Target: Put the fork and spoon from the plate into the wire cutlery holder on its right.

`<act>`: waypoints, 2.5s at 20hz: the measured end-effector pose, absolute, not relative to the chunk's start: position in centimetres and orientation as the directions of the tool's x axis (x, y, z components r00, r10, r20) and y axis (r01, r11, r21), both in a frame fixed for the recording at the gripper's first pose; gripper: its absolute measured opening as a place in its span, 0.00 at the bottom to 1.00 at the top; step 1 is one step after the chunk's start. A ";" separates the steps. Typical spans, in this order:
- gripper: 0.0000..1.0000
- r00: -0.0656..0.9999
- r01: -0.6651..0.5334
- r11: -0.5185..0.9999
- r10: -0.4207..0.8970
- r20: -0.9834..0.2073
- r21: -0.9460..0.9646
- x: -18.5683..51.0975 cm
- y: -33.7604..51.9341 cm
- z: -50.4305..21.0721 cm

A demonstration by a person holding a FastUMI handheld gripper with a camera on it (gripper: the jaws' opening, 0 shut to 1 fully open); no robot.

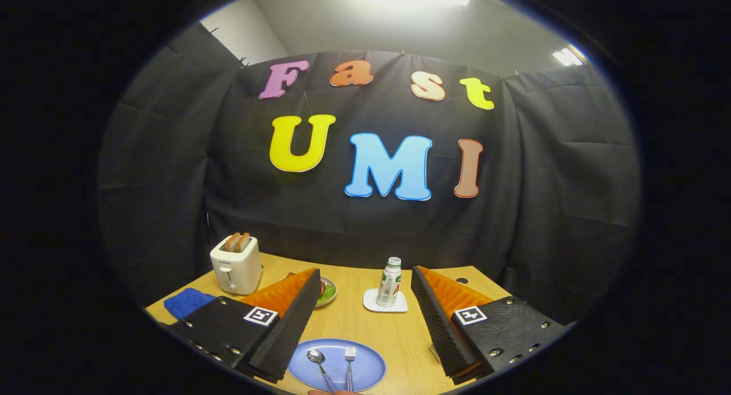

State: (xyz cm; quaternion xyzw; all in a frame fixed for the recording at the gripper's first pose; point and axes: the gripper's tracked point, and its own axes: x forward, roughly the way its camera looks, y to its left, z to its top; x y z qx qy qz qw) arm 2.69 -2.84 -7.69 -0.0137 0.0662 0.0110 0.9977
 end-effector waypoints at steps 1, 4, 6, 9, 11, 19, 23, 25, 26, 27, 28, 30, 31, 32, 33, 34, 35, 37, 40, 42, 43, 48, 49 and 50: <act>0.97 0.989 -0.034 0.999 0.028 -0.143 -0.034 2.8 -2.7 -8.5; 0.97 0.977 -0.078 0.996 0.066 -0.202 -0.050 2.7 -2.1 -11.9; 0.97 0.969 -0.094 0.993 0.073 -0.237 -0.078 2.4 -2.1 -13.9; 0.97 0.954 -0.136 0.987 0.108 -0.279 -0.084 2.1 -1.4 -16.2; 0.97 0.943 -0.163 0.983 0.131 -0.307 -0.083 1.8 -1.1 -17.5; 0.96 0.796 -0.220 0.970 0.119 -0.593 -0.100 -0.2 -1.2 -26.8; 0.95 0.756 -0.197 0.972 0.067 -0.651 -0.129 -0.6 -2.1 -29.0; 0.95 0.728 -0.196 0.972 0.055 -0.684 -0.130 -0.8 -2.2 -30.3; 0.95 0.716 -0.195 0.972 0.050 -0.696 -0.132 -0.9 -2.3 -30.8; 0.95 0.704 -0.197 0.971 0.043 -0.709 -0.137 -0.9 -2.4 -31.3; 0.95 0.692 -0.198 0.969 0.032 -0.722 -0.146 -1.1 -2.5 -31.8; 0.95 0.671 -0.211 0.966 0.031 -0.740 -0.151 -0.9 -2.4 -32.6; 0.91 0.657 -0.221 0.964 0.035 -0.753 -0.149 -1.0 -2.4 -33.1; 0.87 0.642 -0.229 0.963 0.040 -0.765 -0.142 -1.3 -2.3 -33.5; 0.86 0.631 -0.234 0.963 0.043 -0.774 -0.137 -1.4 -2.1 -33.6; 0.86 0.622 -0.239 0.961 0.044 -0.782 -0.136 -1.5 -2.0 -34.0; 0.86 0.613 -0.244 0.959 0.039 -0.789 -0.142 -1.5 -2.1 -34.2; 0.85 0.597 -0.262 0.954 0.041 -0.801 -0.147 -1.6 -1.8 -34.6; 0.74 0.510 -0.295 0.941 0.006 -0.860 -0.168 -2.2 -2.4 -36.5; 0.48 0.444 -0.313 0.943 0.038 -0.895 -0.115 -3.0 -1.6 -37.3; 0.38 0.427 -0.309 0.944 0.025 -0.904 -0.120 -3.0 -1.7 -37.3; 0.19 0.349 -0.325 0.940 0.015 -0.937 -0.106 -3.4 -2.1 -37.7; 0.10 0.331 -0.338 0.938 0.041 -0.943 -0.077 -3.5 -1.7 -37.6; 0.10 0.316 -0.347 0.937 0.079 -0.945 -0.038 -3.6 -1.4 -37.7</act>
